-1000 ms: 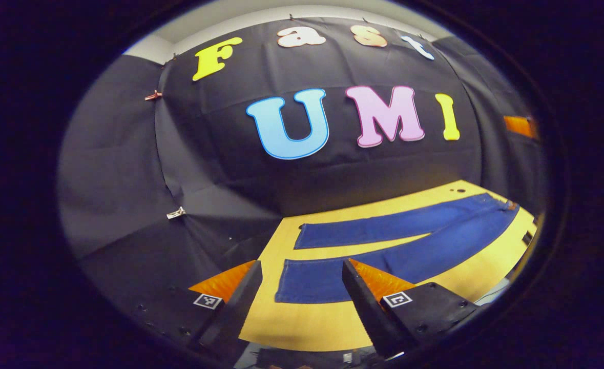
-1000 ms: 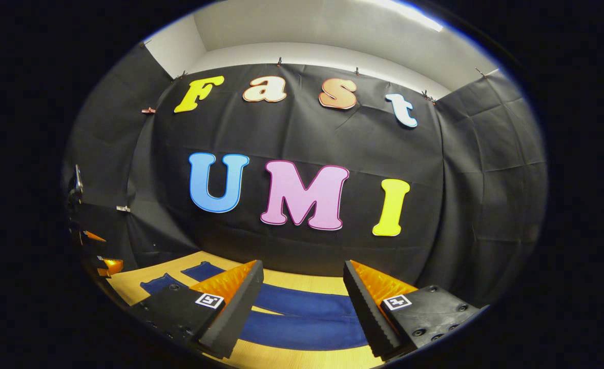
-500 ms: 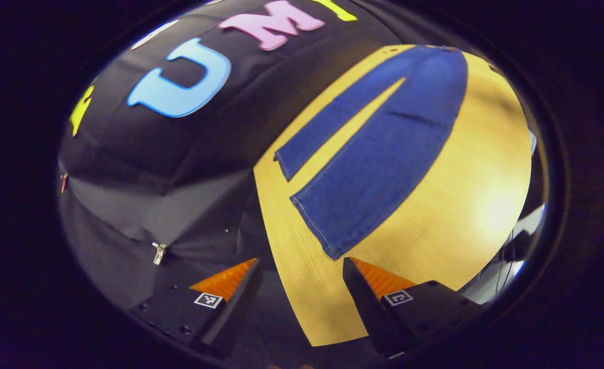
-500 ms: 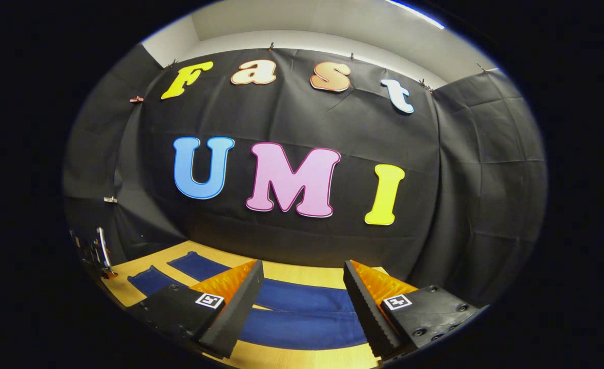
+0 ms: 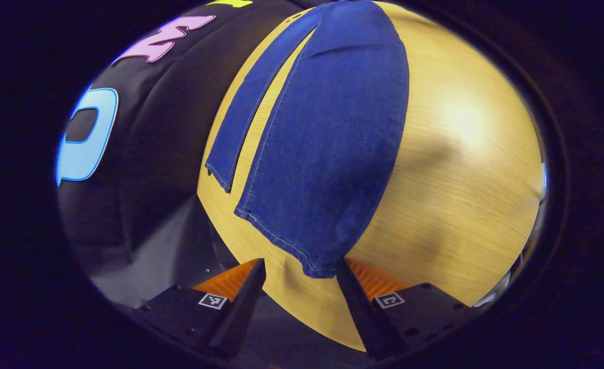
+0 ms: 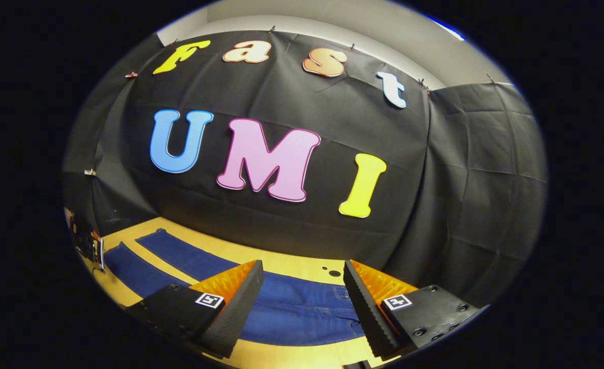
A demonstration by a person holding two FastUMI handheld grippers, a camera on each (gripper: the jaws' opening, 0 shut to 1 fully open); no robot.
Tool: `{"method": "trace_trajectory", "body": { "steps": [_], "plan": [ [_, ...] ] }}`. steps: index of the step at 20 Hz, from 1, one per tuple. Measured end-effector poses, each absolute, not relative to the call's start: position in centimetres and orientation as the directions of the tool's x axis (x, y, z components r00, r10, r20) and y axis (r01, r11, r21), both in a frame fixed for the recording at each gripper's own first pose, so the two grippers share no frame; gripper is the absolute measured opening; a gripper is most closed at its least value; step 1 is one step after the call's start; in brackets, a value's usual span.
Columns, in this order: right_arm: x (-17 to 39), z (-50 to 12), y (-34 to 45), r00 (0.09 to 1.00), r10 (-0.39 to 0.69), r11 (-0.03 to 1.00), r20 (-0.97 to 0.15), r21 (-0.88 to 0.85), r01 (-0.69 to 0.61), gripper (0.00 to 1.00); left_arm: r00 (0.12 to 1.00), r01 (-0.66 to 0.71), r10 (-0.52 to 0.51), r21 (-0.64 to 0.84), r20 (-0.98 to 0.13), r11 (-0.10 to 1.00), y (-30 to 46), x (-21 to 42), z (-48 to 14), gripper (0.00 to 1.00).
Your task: Grasp the waist and the cuffs of the jeans and fold them to make the two legs overlap; first hold the waist and fold one-third of the jeans toward the cuffs, then hold the cuffs and fold the remaining one-third in the same direction to finish folding.
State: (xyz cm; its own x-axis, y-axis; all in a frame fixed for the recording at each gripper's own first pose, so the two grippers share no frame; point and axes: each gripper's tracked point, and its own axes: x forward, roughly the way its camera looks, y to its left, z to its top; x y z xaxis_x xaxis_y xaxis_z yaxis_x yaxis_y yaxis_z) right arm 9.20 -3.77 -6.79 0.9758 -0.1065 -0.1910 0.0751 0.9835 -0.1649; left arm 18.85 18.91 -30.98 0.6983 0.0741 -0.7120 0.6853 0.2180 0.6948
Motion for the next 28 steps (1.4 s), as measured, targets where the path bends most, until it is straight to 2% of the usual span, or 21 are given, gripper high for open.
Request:
{"method": "trace_trajectory", "body": {
  "steps": [2, 4, 5, 6, 7, 9, 10, 11, 13, 15, 17, 21, 23, 25, 27, 28],
  "plan": [
    [9.4, -7.9, -5.5, 0.967, -0.134, 0.977, -0.218, -0.194, 0.092, 0.94, 0.662, 0.731, 0.046, 0.657, -0.748, 0.182, 18.1, 20.1, -31.8, 0.85],
    [9.7, -8.8, -7.5, 0.958, -0.164, 0.967, -0.234, -0.230, 0.109, 0.96, 0.618, 0.778, 0.024, 0.616, -0.786, 0.119, 17.2, 20.6, -32.0, 0.75],
    [9.8, -9.1, -8.5, 0.955, -0.177, 0.961, -0.240, -0.252, 0.115, 0.94, 0.592, 0.800, 0.023, 0.590, -0.806, 0.107, 17.3, 20.8, -32.2, 0.68],
    [10.1, -9.4, -9.7, 0.951, -0.192, 0.952, -0.241, -0.282, 0.121, 0.96, 0.561, 0.820, 0.028, 0.560, -0.828, 0.117, 17.3, 20.8, -32.7, 0.65],
    [10.3, -9.6, -11.1, 0.948, -0.210, 0.941, -0.238, -0.314, 0.129, 0.96, 0.539, 0.832, 0.033, 0.538, -0.842, 0.139, 17.1, 20.8, -32.6, 0.47],
    [10.8, -10.3, -13.7, 0.941, -0.236, 0.924, -0.242, -0.355, 0.141, 0.96, 0.506, 0.839, 0.045, 0.503, -0.862, 0.208, 17.3, 20.8, -33.0, 0.31],
    [11.0, -11.0, -14.9, 0.937, -0.242, 0.918, -0.252, -0.373, 0.137, 0.96, 0.502, 0.837, 0.043, 0.498, -0.864, 0.224, 17.1, 20.9, -33.0, 0.28],
    [11.2, -11.9, -16.3, 0.932, -0.251, 0.904, -0.261, -0.407, 0.129, 0.96, 0.498, 0.837, 0.049, 0.495, -0.866, 0.232, 17.3, 20.9, -33.0, 0.20],
    [11.6, -13.8, -19.0, 0.926, -0.246, 0.852, -0.286, -0.519, 0.066, 0.96, 0.497, 0.839, 0.041, 0.492, -0.867, 0.234, 17.1, 21.1, -32.9, 0.14],
    [11.7, -15.9, -21.0, 0.918, -0.209, 0.772, -0.337, -0.633, -0.056, 0.96, 0.498, 0.837, 0.034, 0.490, -0.867, 0.243, 17.1, 21.1, -33.1, 0.08],
    [11.1, -19.1, -22.5, 0.887, -0.162, 0.695, -0.432, -0.688, -0.208, 0.96, 0.489, 0.841, 0.035, 0.482, -0.872, 0.246, 17.1, 21.2, -33.3, 0.06],
    [10.0, -24.8, -26.3, 0.807, -0.157, 0.493, -0.569, -0.753, -0.435, 0.96, 0.481, 0.847, 0.061, 0.482, -0.875, 0.223, 17.2, 21.1, -33.2, 0.06],
    [8.6, -28.6, -26.5, 0.733, -0.123, 0.416, -0.669, -0.705, -0.574, 0.96, 0.483, 0.848, 0.077, 0.487, -0.872, 0.208, 17.1, 21.1, -33.2, 0.06],
    [7.5, -32.7, -26.7, 0.648, -0.105, 0.294, -0.755, -0.646, -0.705, 0.96, 0.481, 0.848, 0.088, 0.489, -0.872, 0.205, 17.2, 21.2, -33.3, 0.06],
    [6.8, -35.7, -27.8, 0.611, -0.122, 0.142, -0.782, -0.623, -0.769, 0.96, 0.480, 0.848, 0.096, 0.490, -0.872, 0.202, 17.2, 21.1, -33.3, 0.06],
    [6.5, -37.2, -28.2, 0.588, -0.142, 0.112, -0.796, -0.603, -0.790, 0.96, 0.479, 0.849, 0.100, 0.490, -0.872, 0.200, 17.2, 21.2, -33.4, 0.06]
  ]
}}
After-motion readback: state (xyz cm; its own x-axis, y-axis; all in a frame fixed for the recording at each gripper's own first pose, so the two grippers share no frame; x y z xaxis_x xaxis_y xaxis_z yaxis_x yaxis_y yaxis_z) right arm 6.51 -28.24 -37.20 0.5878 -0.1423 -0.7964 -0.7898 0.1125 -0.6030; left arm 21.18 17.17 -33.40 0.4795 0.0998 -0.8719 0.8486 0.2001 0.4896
